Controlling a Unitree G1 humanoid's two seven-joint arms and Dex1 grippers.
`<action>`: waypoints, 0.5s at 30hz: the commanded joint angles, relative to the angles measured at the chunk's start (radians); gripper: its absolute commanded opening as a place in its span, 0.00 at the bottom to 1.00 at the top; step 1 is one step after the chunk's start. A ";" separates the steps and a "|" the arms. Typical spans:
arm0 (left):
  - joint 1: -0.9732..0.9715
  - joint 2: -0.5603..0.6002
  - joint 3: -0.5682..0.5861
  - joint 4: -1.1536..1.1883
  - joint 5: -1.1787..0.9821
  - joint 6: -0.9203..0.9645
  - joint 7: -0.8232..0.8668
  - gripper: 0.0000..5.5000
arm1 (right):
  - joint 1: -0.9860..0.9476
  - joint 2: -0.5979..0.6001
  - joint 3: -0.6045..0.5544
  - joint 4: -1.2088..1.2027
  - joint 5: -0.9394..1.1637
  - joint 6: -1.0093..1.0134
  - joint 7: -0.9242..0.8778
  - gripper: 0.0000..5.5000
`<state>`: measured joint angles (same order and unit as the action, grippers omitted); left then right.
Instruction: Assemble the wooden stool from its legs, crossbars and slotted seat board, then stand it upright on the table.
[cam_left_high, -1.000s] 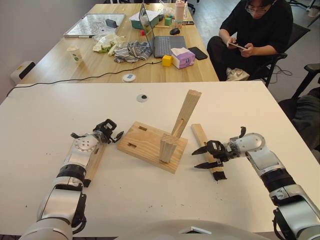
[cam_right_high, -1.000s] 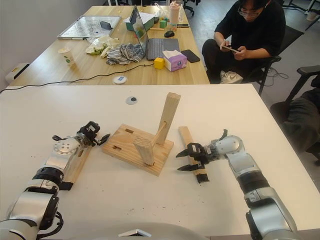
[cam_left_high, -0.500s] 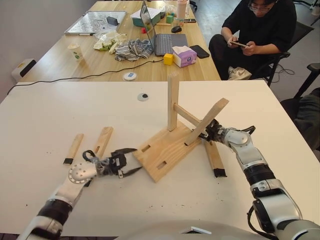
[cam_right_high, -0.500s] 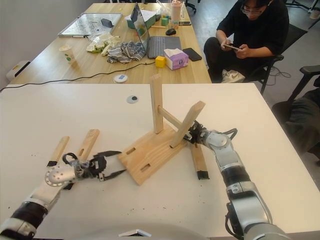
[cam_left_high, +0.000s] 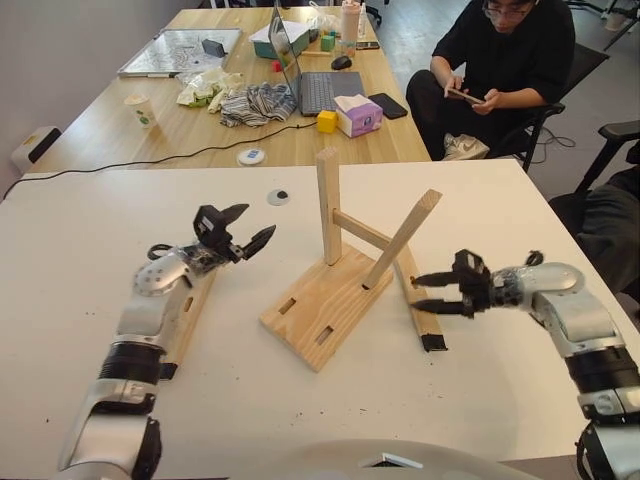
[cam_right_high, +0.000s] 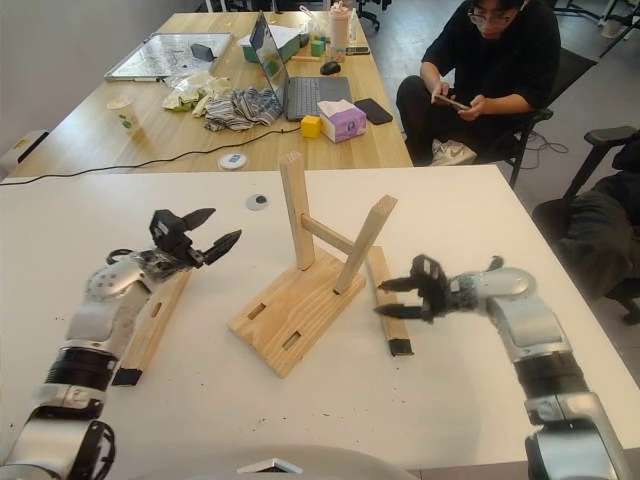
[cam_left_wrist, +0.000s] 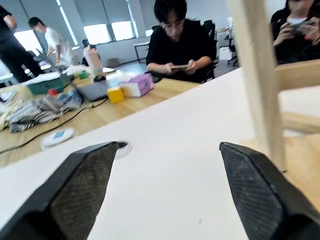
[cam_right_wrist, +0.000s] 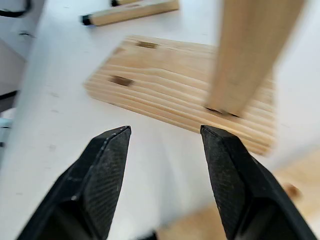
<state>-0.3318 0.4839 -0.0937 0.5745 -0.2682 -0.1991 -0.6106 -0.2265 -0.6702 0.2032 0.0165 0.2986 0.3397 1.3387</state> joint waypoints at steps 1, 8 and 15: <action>-0.004 0.026 -0.166 0.232 0.321 -0.209 0.061 0.68 | -0.024 0.072 0.182 0.066 -0.254 -0.197 -0.131 0.47; 0.248 0.082 -0.221 -0.149 0.175 -0.269 -0.258 0.68 | -0.074 0.190 0.217 0.207 -0.337 -0.220 -0.274 0.47; 0.289 0.123 -0.137 -0.280 0.174 -0.160 -0.224 0.68 | -0.031 0.160 0.177 0.110 -0.276 -0.140 -0.223 0.47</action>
<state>0.0122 0.6215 -0.2727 0.2934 -0.0904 -0.3623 -0.8737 -0.2723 -0.5253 0.3767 0.2006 -0.0398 0.1881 1.0706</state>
